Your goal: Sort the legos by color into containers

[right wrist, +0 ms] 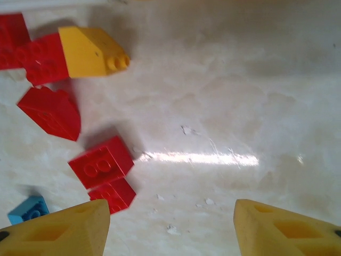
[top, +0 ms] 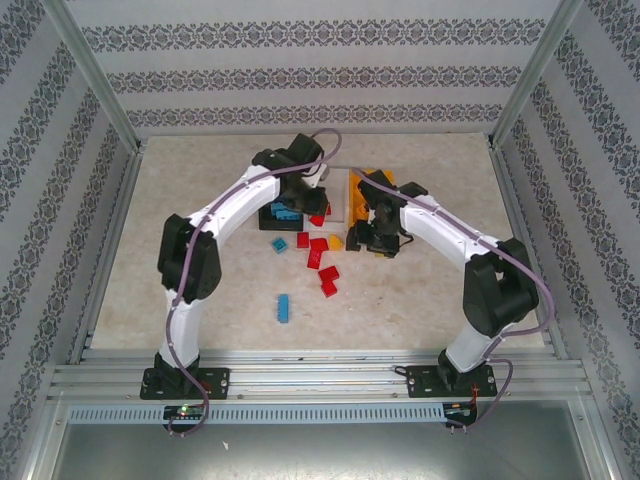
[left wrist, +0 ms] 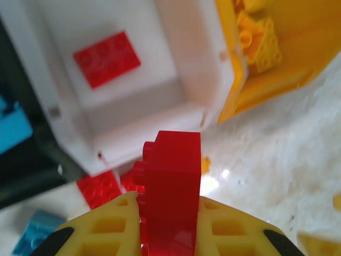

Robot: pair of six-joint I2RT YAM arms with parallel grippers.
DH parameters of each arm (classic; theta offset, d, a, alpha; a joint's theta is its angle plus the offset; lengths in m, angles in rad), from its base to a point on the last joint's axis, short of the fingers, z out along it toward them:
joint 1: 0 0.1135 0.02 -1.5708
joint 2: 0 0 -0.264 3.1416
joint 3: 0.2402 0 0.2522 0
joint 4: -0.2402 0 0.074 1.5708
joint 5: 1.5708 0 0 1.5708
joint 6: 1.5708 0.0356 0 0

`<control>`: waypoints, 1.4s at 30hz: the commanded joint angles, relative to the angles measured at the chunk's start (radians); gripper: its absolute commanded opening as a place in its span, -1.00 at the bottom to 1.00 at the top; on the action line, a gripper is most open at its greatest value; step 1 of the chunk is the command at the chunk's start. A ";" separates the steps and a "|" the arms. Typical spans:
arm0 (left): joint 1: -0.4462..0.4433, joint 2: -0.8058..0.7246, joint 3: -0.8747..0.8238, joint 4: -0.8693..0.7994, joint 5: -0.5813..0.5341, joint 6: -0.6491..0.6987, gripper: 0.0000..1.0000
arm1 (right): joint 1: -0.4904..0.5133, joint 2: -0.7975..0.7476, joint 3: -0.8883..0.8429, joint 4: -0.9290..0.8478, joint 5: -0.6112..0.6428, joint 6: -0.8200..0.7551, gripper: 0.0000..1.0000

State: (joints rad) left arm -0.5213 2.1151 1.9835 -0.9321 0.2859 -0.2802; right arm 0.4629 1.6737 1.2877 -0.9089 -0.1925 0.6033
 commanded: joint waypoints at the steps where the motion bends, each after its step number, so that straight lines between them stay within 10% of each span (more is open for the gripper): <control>1: 0.017 0.088 0.154 -0.085 -0.009 0.015 -0.69 | 0.007 -0.059 -0.052 -0.035 0.001 -0.010 0.28; 10: 0.050 0.257 0.357 -0.060 0.010 -0.052 -0.65 | 0.007 -0.121 -0.113 -0.083 0.037 -0.040 0.29; 25: 0.067 0.256 0.345 -0.035 0.068 -0.078 0.06 | 0.075 -0.023 -0.013 -0.106 0.030 -0.100 0.31; 42: 0.211 -0.280 -0.302 0.116 0.026 -0.053 0.21 | 0.276 0.219 0.078 -0.034 -0.019 -0.078 0.34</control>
State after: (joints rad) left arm -0.3435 1.8980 1.7737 -0.8738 0.3237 -0.3401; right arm 0.7246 1.8599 1.3346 -0.9493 -0.1993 0.5182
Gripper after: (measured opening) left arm 0.605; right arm 0.671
